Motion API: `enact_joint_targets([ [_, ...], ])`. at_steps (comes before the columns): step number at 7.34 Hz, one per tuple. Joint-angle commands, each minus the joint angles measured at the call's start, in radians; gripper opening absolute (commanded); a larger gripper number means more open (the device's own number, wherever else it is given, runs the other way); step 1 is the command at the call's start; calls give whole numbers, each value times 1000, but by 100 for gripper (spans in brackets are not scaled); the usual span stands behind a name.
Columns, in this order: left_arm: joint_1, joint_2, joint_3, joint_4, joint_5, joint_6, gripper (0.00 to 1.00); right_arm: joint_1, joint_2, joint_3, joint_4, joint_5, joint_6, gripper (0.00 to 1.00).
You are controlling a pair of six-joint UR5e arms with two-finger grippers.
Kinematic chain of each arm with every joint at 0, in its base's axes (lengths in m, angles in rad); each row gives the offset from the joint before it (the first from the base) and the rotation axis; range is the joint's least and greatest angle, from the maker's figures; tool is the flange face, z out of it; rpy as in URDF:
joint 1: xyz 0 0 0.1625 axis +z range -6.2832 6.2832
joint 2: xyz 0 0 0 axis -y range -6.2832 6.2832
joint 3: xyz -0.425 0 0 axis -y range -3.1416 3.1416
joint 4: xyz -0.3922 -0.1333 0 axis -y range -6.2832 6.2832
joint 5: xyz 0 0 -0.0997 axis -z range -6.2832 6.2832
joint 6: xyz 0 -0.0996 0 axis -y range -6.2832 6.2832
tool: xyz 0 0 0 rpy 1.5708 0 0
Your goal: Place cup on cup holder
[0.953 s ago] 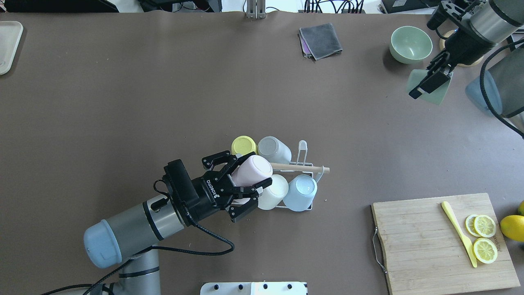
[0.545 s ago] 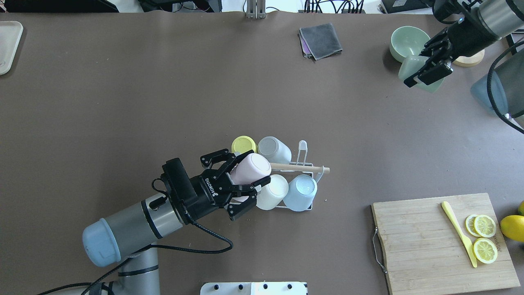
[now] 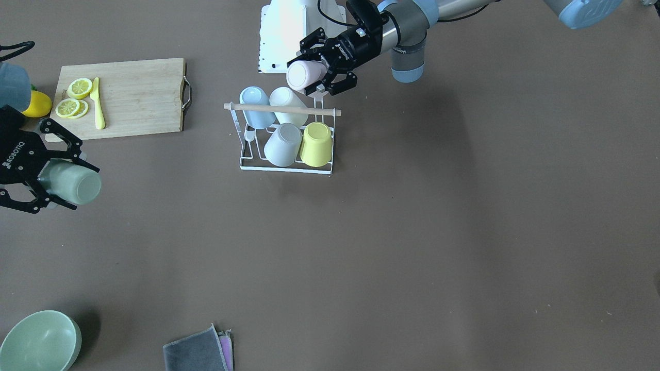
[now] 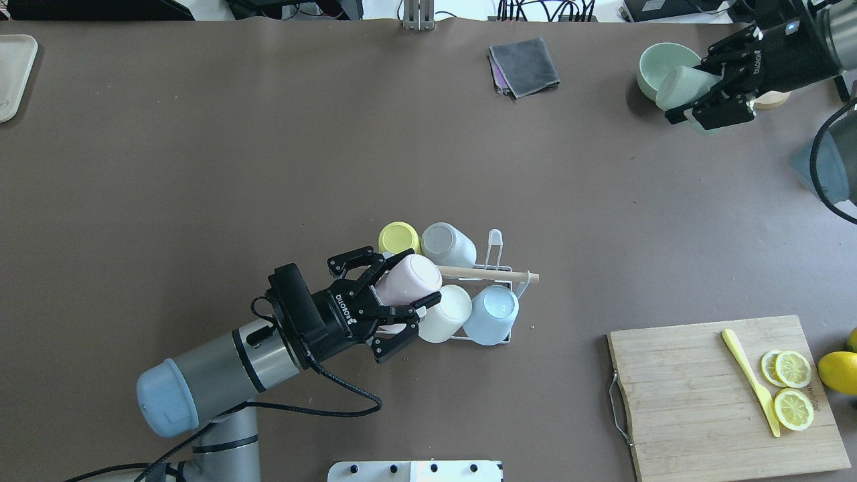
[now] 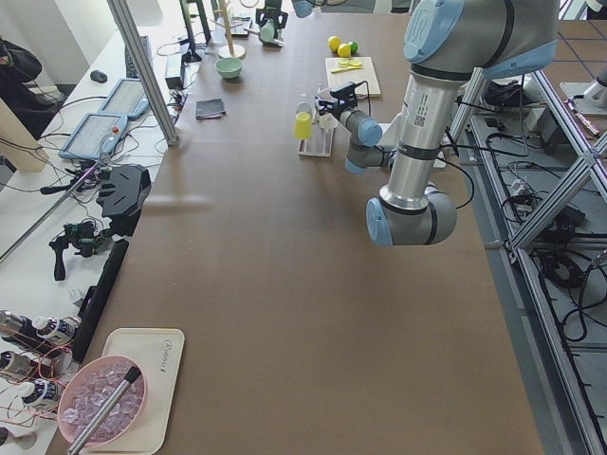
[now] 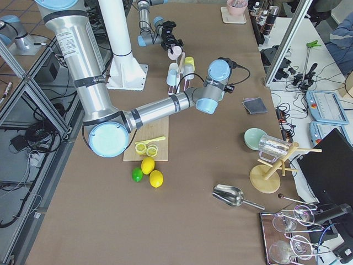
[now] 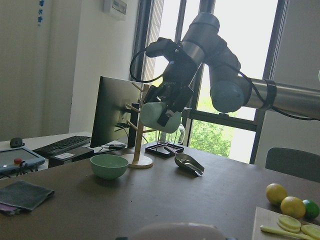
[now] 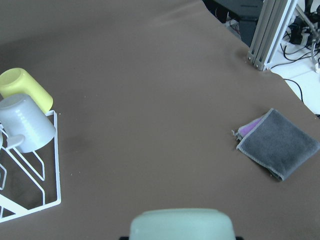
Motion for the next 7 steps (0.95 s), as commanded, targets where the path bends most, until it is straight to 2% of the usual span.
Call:
enact_joint_targets([
  [1,2,0,13,0,1,10,0,-1,-7,-1,247,-70,187,0],
  [3,3,1,20,0,1,10,0,-9,2,13,342,-139,252,0],
  [4,3,1,20,0,1,10,0,-56,2,13,437,-239,336,0],
  [6,0,1,20,-2,1,25,0,-157,8,45,487,-414,456,0],
  [7,2,1,20,0,10,31,10,-215,8,82,488,-493,513,0],
])
